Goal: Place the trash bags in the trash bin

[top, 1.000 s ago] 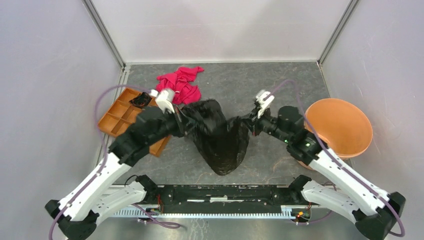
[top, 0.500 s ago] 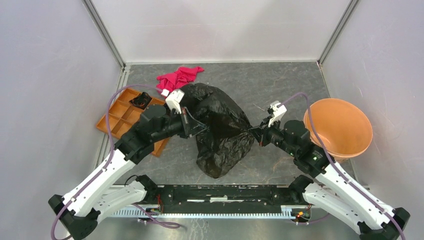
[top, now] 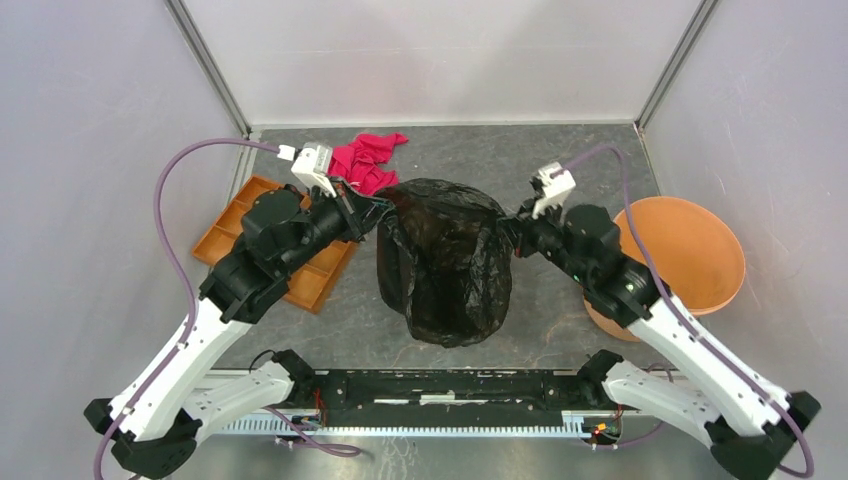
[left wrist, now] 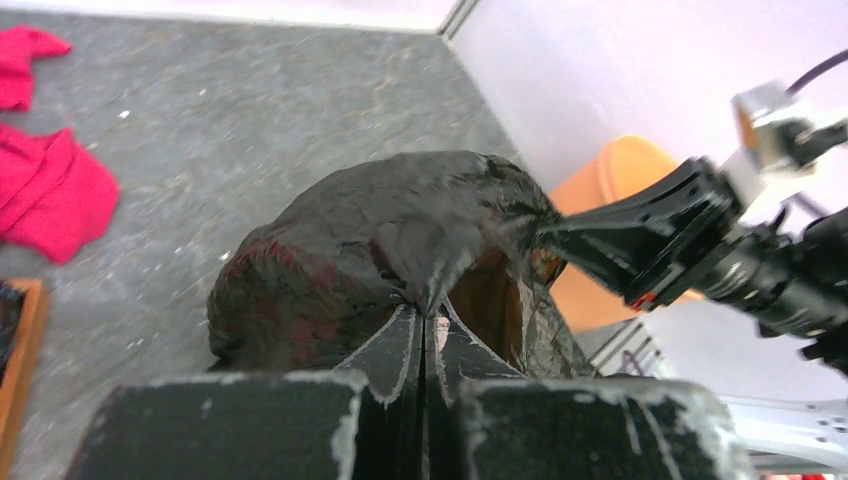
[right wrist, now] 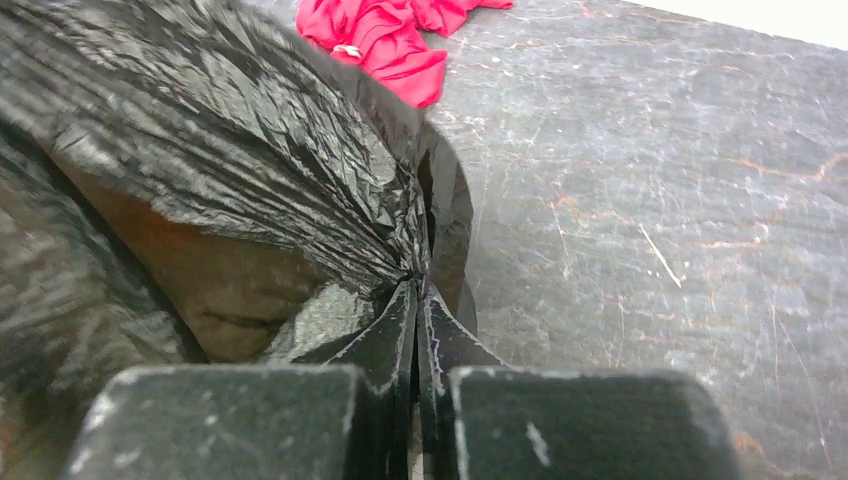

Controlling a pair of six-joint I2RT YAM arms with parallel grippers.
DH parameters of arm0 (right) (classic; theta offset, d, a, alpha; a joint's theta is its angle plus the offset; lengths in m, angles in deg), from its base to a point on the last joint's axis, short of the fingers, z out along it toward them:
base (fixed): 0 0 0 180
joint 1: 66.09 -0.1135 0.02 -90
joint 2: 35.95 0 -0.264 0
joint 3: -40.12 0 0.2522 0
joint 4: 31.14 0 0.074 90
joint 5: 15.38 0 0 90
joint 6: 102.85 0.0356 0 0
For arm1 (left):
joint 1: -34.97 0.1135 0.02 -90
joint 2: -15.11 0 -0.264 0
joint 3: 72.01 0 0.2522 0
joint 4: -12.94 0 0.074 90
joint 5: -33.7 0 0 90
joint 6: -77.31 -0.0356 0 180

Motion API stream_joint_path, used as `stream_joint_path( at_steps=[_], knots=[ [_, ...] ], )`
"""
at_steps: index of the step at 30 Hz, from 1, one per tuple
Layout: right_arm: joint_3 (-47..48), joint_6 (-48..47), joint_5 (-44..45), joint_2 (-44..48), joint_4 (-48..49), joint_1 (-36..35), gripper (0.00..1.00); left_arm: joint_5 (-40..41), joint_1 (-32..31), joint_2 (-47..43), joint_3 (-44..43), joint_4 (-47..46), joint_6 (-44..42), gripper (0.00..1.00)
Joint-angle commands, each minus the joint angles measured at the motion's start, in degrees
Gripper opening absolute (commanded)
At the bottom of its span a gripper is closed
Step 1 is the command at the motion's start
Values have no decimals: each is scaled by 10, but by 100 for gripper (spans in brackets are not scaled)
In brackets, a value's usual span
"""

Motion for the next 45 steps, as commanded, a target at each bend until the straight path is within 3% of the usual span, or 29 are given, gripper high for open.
stream_joint_path(
  at_steps=[1,4,7,13,17,19,25,29,34,38,43,45],
  knots=[
    [104,-56,-56,-66,9,1,0,40,1,-18,7,29,-32,2],
    [122,-68,-92,-80,30,0,1,24,1,-50,9,5,-43,5],
    [101,-71,-74,-64,41,0,3,47,1,-65,6,9,-63,7],
    [101,-75,-4,-56,-55,0,28,58,1,-37,19,1,-68,2],
    [163,-91,96,-54,-181,0,81,72,1,-12,34,-28,-66,2],
    [191,-92,166,-42,-239,0,98,97,1,-1,39,-29,-76,2],
    [199,-46,323,26,-336,1,98,154,2,15,48,-19,-103,2],
    [204,112,467,22,-474,0,98,157,2,8,55,-24,-108,2],
    [170,145,455,-6,-508,0,98,155,2,-4,60,-20,-117,2],
    [121,142,464,-19,-491,1,79,138,2,-9,56,-11,-121,2],
    [48,112,465,-29,-414,16,76,139,2,-21,58,5,-114,2],
    [42,101,477,-42,-409,26,64,143,2,-31,61,12,-108,2]
  ],
)
